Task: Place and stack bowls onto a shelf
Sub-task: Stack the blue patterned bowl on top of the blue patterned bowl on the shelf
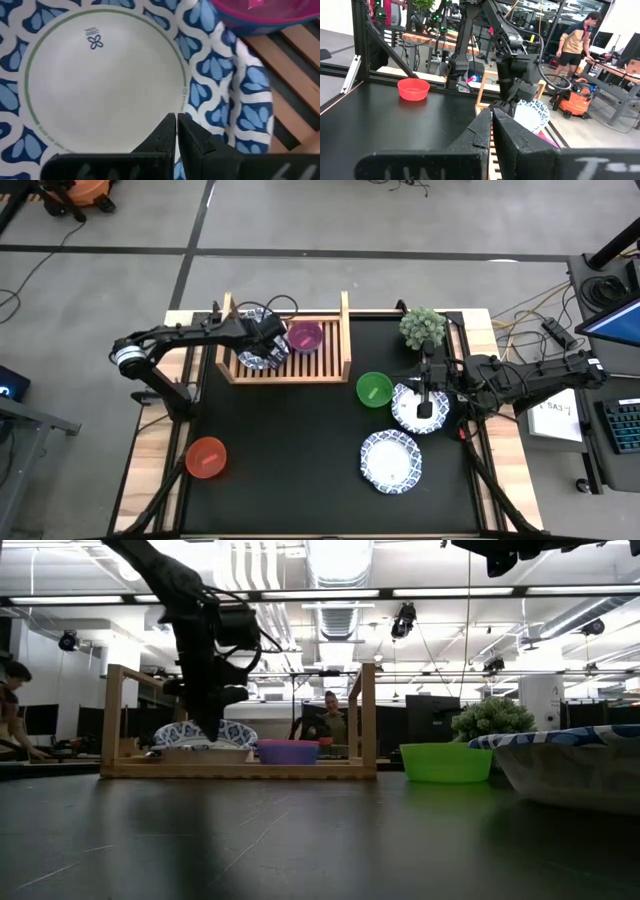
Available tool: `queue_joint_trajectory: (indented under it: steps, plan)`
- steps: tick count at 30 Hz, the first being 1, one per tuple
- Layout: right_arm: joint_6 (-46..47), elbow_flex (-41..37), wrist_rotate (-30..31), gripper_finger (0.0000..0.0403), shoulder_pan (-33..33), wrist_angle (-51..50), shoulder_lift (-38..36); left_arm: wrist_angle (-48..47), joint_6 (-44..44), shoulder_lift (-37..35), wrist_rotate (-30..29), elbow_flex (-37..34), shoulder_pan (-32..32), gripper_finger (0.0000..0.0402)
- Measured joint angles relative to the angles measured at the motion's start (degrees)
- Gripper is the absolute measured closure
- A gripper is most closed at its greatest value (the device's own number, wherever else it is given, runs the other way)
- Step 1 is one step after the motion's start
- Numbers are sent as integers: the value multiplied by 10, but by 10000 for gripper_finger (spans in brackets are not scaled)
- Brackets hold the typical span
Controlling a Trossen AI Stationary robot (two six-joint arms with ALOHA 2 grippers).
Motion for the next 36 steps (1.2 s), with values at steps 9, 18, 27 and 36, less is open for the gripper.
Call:
queue_joint_trajectory:
  steps: [9, 18, 27, 36]
  plan:
    - [-4, -1, 1, 394, 0, 0, 0, 0, 0, 5, 31, -4, -18, 401]
    - [2, -1, 4, 394, 0, 0, 0, -5, 73, -12, 19, 63, -34, 401]
    - [11, -1, 4, 394, 0, -2, 0, 165, 374, 18, -158, 153, 19, 401]
    - [11, -1, 4, 394, 0, -4, 0, 29, 295, 105, -67, 218, 99, 401]
